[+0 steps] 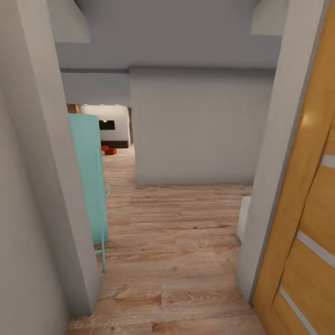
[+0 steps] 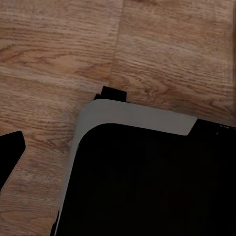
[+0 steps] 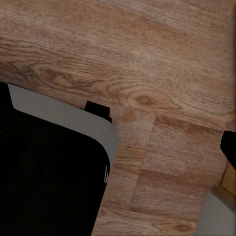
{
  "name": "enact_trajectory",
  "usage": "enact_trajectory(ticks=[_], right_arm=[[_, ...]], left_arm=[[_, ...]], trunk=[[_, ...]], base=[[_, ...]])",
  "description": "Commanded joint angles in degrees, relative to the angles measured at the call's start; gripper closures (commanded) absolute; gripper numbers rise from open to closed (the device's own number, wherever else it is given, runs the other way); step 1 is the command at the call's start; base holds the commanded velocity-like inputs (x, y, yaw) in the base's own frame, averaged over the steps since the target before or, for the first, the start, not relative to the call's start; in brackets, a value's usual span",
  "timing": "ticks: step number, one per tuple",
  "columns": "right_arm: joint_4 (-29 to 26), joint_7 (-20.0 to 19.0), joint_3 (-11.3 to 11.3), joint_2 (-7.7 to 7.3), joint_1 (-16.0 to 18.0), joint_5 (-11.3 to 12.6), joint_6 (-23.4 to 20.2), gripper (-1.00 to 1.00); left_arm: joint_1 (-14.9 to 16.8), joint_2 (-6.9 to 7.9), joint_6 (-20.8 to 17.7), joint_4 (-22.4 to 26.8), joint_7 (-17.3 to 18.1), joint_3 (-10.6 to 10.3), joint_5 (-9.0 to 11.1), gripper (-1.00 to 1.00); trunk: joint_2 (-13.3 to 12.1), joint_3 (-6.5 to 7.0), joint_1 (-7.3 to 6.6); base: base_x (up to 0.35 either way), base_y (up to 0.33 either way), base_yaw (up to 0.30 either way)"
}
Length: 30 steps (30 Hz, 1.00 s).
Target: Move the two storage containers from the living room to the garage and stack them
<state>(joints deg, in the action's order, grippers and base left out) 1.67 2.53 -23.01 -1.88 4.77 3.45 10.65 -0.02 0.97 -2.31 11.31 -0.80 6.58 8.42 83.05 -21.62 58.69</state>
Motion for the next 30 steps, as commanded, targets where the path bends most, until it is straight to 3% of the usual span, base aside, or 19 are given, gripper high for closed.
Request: enact_trajectory(ticks=[1,30], right_arm=[[0.18,0.11,-0.47,0.03,0.07,0.37,0.34,-1.00],[0.18,0.11,-0.53,-0.16,0.07,0.15,0.72,-1.00]], left_arm=[[0.00,-0.01,-0.24,0.12,-0.08,0.02,0.59,-1.00],[0.00,-0.07,-0.24,0.05,-0.08,-0.04,0.57,-1.00]], trunk=[[0.03,-0.06,0.04],[0.03,-0.06,0.04]], base=[[0.323,0.000,0.000],[0.323,0.000,0.000]])
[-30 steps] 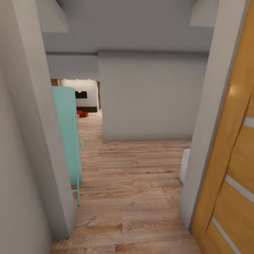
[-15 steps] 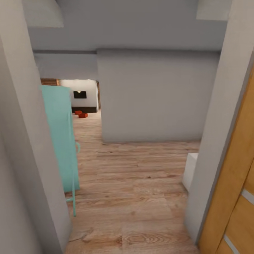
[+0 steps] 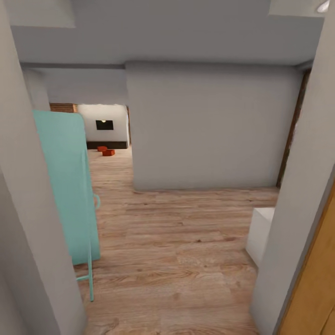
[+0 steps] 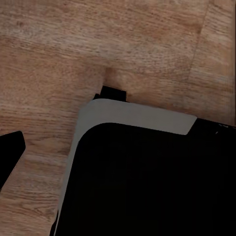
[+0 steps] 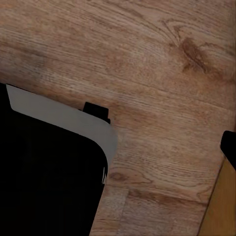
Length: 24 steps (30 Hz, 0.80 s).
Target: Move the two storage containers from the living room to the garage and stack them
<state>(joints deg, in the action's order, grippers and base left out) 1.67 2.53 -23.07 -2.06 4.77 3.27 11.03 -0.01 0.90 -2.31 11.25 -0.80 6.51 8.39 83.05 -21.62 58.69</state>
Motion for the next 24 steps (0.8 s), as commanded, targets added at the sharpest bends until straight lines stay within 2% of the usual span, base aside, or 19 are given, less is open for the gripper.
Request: enact_trajectory(ticks=[1,24], right_arm=[[0.18,0.09,-0.51,0.00,0.07,0.30,0.32,-1.00],[0.18,0.04,-0.41,0.23,0.07,0.32,0.38,-1.00]], left_arm=[[0.00,-0.01,-0.24,0.11,-0.08,0.04,0.61,-1.00],[0.01,0.05,-0.24,0.18,-0.08,0.00,0.60,-1.00]], trunk=[[0.03,-0.06,0.04],[0.03,-0.06,0.04]], base=[[0.323,0.000,0.000],[0.323,0.000,0.000]])
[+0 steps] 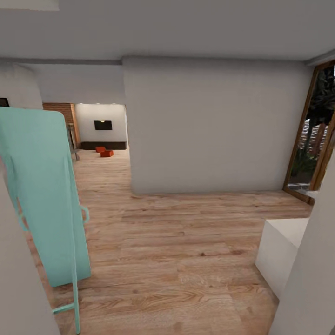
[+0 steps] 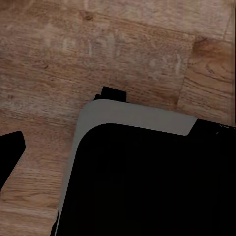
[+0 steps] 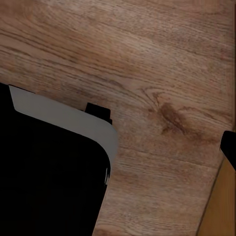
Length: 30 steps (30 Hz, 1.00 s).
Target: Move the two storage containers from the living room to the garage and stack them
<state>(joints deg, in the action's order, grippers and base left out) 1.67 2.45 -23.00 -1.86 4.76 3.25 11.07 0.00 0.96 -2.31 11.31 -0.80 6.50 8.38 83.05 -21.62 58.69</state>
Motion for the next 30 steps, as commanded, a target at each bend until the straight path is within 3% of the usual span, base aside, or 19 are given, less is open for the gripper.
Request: enact_trajectory(ticks=[1,30], right_arm=[[0.18,0.14,-0.45,0.05,0.07,0.37,0.31,-1.00],[0.18,0.27,-0.44,0.39,0.07,0.44,0.26,-1.00]], left_arm=[[0.00,0.00,-0.24,0.11,-0.08,0.01,0.63,-1.00],[0.00,0.14,-0.24,0.12,-0.08,0.03,0.65,-1.00]], trunk=[[0.03,-0.06,0.04],[0.03,-0.06,0.04]], base=[[0.323,0.000,0.000],[0.323,-0.046,0.000]])
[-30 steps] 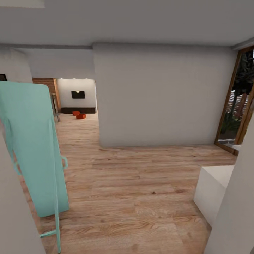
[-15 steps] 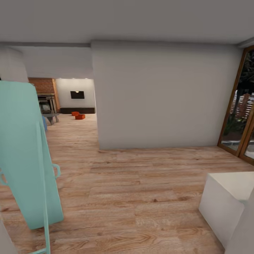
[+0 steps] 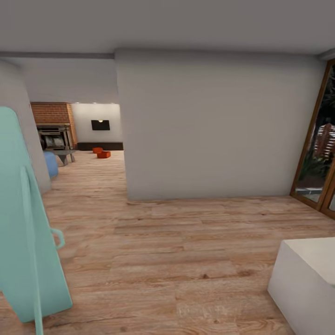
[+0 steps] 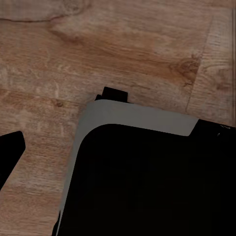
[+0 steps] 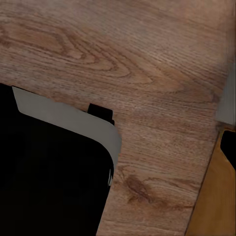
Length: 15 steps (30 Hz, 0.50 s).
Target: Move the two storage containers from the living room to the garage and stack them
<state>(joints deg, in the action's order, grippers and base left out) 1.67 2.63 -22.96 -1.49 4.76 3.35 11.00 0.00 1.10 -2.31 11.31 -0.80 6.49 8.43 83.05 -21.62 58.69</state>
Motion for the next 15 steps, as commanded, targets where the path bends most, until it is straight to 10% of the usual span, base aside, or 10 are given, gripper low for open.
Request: enact_trajectory(ticks=[1,15], right_arm=[[0.18,0.10,-0.48,0.02,0.07,0.34,0.34,-1.00],[0.18,0.10,-0.42,0.05,0.07,0.32,0.35,-1.00]], left_arm=[[0.00,0.00,-0.24,0.11,-0.08,0.05,0.61,-1.00],[0.00,0.13,-0.24,-0.14,-0.08,0.03,0.64,-1.00]], trunk=[[0.03,-0.06,0.03],[0.03,-0.06,0.03]], base=[[0.323,-0.077,0.000],[0.323,-0.021,0.002]])
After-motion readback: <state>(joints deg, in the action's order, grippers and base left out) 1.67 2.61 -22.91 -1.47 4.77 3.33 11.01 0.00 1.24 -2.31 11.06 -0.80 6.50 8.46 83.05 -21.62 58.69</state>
